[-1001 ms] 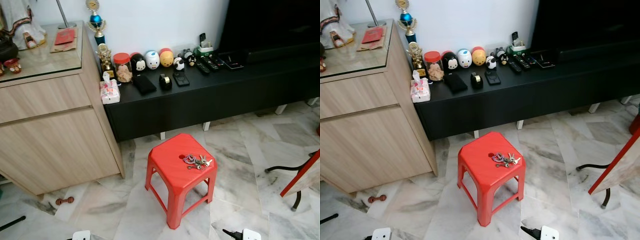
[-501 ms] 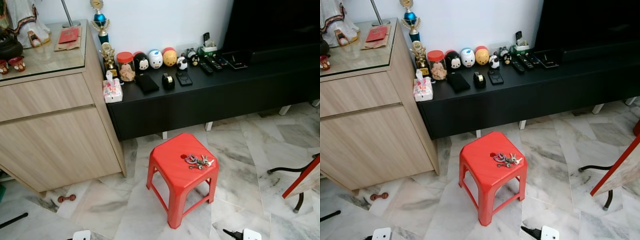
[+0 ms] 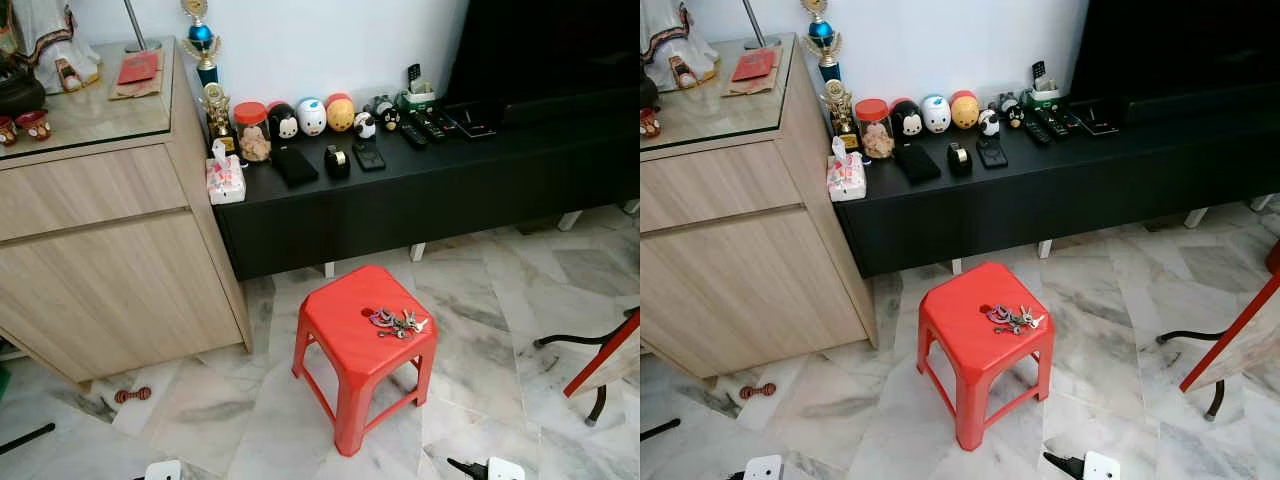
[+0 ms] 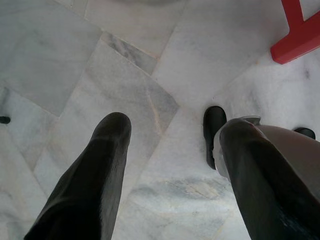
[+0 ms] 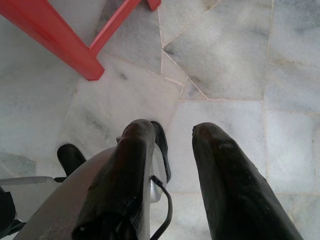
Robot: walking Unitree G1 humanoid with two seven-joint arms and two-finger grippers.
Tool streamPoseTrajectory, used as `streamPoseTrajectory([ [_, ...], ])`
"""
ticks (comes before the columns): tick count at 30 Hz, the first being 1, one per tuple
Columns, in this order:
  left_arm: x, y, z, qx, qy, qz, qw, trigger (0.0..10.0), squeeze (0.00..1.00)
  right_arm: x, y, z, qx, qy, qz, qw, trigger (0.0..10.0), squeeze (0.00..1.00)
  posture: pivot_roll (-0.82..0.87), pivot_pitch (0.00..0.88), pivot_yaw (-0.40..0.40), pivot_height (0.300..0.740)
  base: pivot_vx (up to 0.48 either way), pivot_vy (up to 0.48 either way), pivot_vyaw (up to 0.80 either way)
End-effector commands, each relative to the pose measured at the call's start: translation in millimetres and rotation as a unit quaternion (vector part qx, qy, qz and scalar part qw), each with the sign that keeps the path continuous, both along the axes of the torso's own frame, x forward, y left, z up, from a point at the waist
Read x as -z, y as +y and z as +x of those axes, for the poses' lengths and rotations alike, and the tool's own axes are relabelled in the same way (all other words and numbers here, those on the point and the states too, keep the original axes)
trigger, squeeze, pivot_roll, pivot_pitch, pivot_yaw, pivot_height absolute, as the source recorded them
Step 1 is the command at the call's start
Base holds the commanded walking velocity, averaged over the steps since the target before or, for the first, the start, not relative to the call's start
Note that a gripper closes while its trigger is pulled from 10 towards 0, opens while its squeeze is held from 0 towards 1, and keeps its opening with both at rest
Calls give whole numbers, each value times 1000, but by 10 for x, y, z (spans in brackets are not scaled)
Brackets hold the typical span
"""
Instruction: Hang keys on a hook
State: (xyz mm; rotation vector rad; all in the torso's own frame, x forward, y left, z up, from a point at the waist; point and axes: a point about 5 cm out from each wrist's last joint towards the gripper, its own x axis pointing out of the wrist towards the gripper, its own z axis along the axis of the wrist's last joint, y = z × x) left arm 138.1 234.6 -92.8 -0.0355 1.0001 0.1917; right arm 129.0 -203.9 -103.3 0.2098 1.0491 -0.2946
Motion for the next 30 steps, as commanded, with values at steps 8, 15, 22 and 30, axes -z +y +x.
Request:
streamPoseTrajectory([
  [8,-6,34,-8,2,2,0,1000,10000,0,6,-9,-21,-5,5,1,1000,10000,0,-46,0,24,740,0,0,0],
  [15,-9,43,-6,4,2,2,1000,10000,0,7,-5,-21,-6,6,2,1000,10000,0,-43,0,24,740,0,0,0],
  [22,-10,48,-7,5,2,2,1000,10000,0,8,-3,-23,-7,6,2,1000,10000,0,-44,0,25,740,0,0,0],
  [30,-10,47,-4,5,2,1,1000,10000,0,7,-8,-23,-8,6,2,1000,10000,0,-44,0,23,740,0,0,0],
])
